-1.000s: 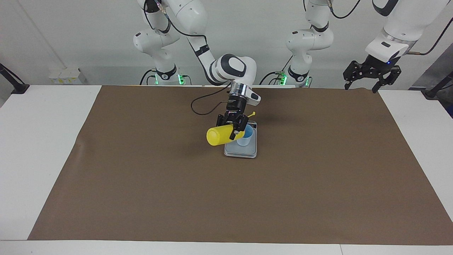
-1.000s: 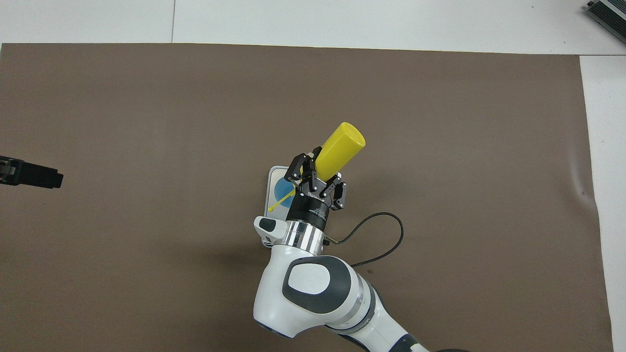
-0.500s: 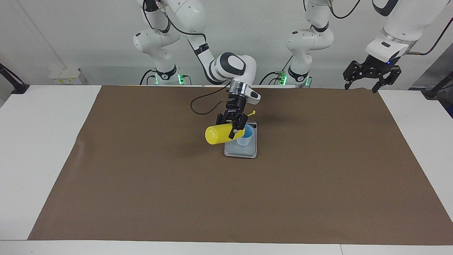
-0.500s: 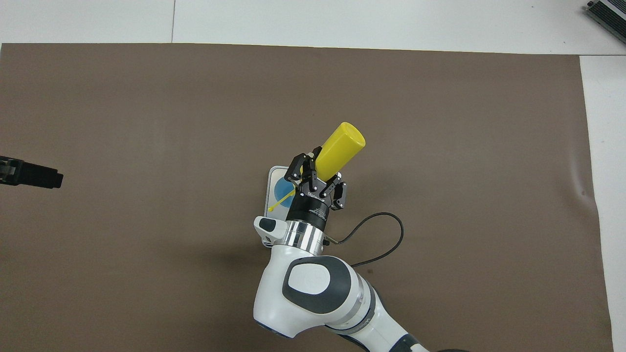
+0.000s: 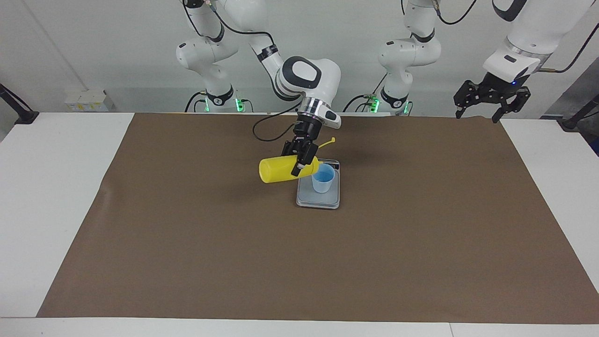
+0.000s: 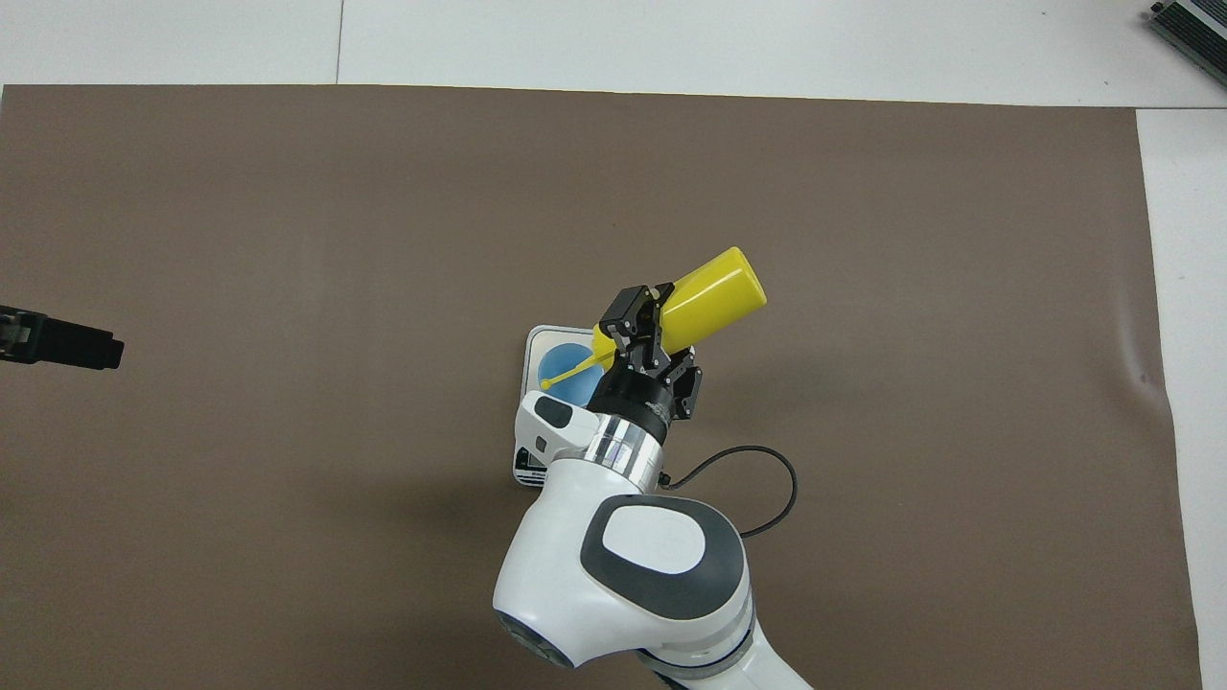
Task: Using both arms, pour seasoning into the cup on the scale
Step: 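Turn the bottle upright and carry it back with the right gripper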
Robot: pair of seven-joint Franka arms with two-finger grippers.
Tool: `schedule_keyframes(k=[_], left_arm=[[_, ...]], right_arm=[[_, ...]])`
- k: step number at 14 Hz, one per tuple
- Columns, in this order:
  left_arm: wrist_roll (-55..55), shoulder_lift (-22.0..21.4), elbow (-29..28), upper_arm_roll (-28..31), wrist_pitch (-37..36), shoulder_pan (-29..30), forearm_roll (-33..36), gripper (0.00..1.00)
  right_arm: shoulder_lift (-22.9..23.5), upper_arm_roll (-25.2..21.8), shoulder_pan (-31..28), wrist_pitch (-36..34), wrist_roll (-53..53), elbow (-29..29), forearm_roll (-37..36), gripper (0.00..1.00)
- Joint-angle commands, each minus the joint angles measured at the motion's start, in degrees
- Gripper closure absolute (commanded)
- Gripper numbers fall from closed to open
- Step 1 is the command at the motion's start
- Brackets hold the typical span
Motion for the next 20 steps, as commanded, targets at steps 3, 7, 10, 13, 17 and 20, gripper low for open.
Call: schedule_keyframes(k=[3, 7, 10, 13, 17, 20], left_arm=[[0.15, -1.14, -0.92, -0.02, -0.58, 0.22, 0.73, 0.00], [0.15, -1.14, -0.92, -0.02, -0.58, 0.22, 0.73, 0.00], [0.15, -1.14, -0.92, -0.02, -0.58, 0.22, 0.73, 0.00], [0.15, -1.14, -0.92, -0.02, -0.58, 0.22, 0.73, 0.00], [0.15, -1.14, -0.92, -0.02, -0.58, 0.22, 0.73, 0.00], [0.15, -1.14, -0.92, -0.02, -0.58, 0.22, 0.73, 0.00]], right_arm=[[-3.85, 0.19, -5.50, 3.43, -0.42, 0.73, 17.60, 1.00], [-4.64, 0.10, -11.82, 3.69, -0.78, 1.26, 38.23, 1.00], [-4.73, 0.19, -17.09, 6.58, -7.95, 1.26, 53.44, 1.00], [-4.30, 0.10, -22.80, 10.10, -21.90, 1.26, 69.45, 1.00], [-3.94, 0.01, -29.58, 12.91, -40.90, 0.21, 87.21, 1.00], [-3.85, 0.01, -33.01, 13.27, -48.03, -1.02, 100.48, 1.00]])
